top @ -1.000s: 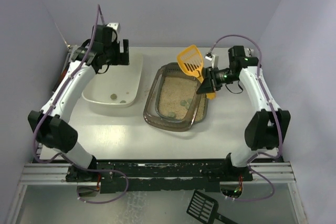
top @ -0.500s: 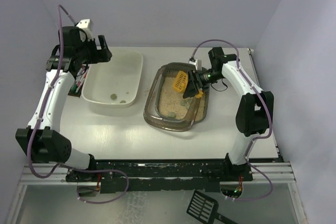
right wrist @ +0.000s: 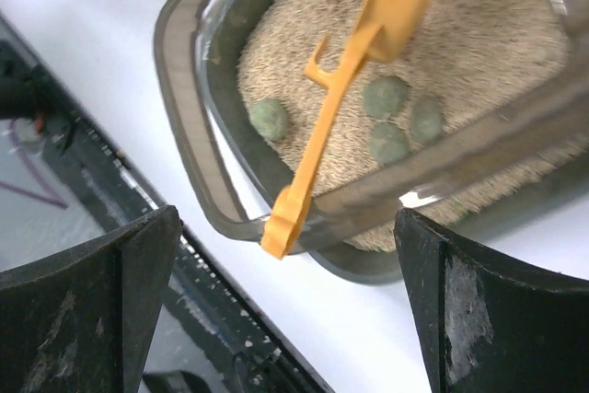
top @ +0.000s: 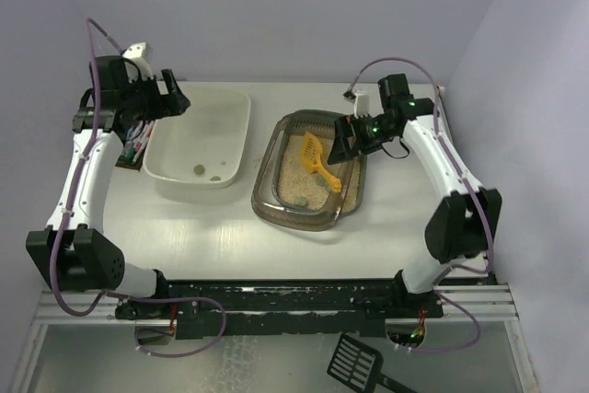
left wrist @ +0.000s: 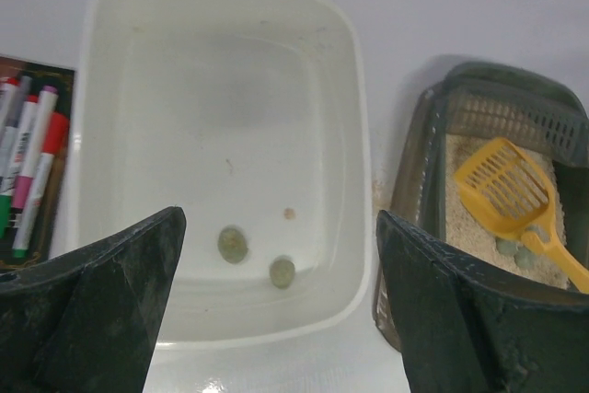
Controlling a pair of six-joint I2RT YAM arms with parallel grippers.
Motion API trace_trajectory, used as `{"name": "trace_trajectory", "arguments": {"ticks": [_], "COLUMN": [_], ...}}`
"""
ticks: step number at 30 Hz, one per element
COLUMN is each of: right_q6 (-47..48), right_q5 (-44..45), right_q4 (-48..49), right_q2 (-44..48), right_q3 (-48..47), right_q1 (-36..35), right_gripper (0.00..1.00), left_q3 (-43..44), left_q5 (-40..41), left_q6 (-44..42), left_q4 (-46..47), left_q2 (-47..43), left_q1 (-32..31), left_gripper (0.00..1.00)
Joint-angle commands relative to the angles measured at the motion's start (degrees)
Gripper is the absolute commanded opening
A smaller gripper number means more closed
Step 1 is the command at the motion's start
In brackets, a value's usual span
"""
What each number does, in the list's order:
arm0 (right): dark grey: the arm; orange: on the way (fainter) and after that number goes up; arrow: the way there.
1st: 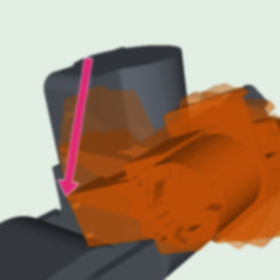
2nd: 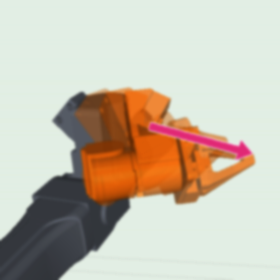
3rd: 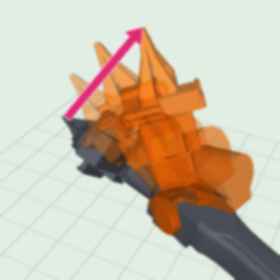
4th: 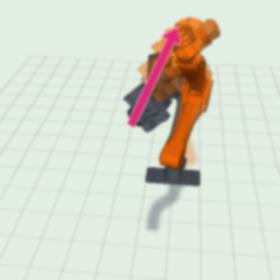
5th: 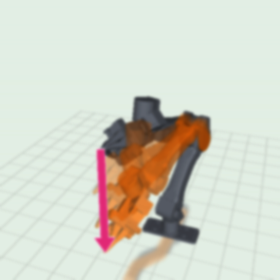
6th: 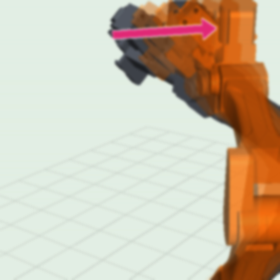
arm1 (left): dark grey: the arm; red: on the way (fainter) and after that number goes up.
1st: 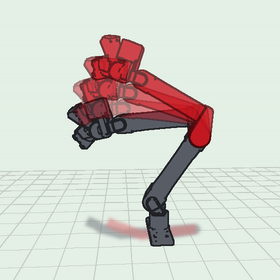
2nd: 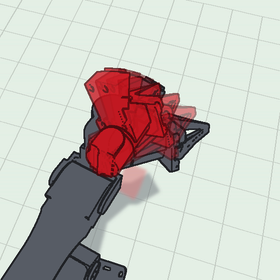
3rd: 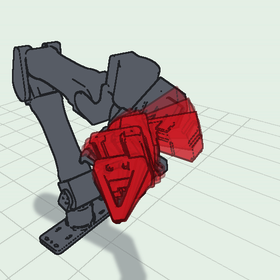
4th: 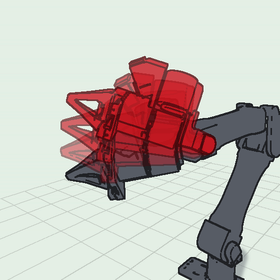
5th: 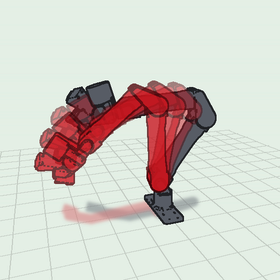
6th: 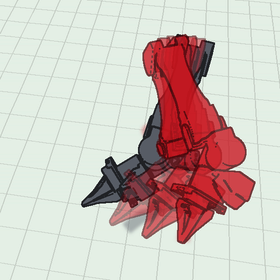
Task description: Clean the litter box
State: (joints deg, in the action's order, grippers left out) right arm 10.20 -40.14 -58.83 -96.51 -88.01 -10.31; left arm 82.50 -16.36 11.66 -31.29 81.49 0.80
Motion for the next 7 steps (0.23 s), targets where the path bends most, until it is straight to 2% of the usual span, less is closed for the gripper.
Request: {"name": "trace_trajectory", "arguments": {"ticks": [1,5,7], "right_q6": [-6.98,-8.29,-12.43], "right_q5": [12.48,13.5,20.75], "right_q4": [7.38,12.39,18.59], "right_q2": [9.33,14.07,18.18], "right_q3": [3.82,9.06,13.22], "right_q1": [0.55,6.44,10.52], "right_gripper": [1.0,1.0,1.0], "left_q3": [1.3,0.84,-1.14], "left_q5": [-2.37,-3.07,-4.49], "left_q6": [0.39,1.1,2.51], "left_q4": [2.22,2.47,4.42], "left_q2": [-2.14,-2.38,-2.73], "left_q1": [4.43,7.74,9.85], "left_gripper": [0.95,0.95,0.95]}}
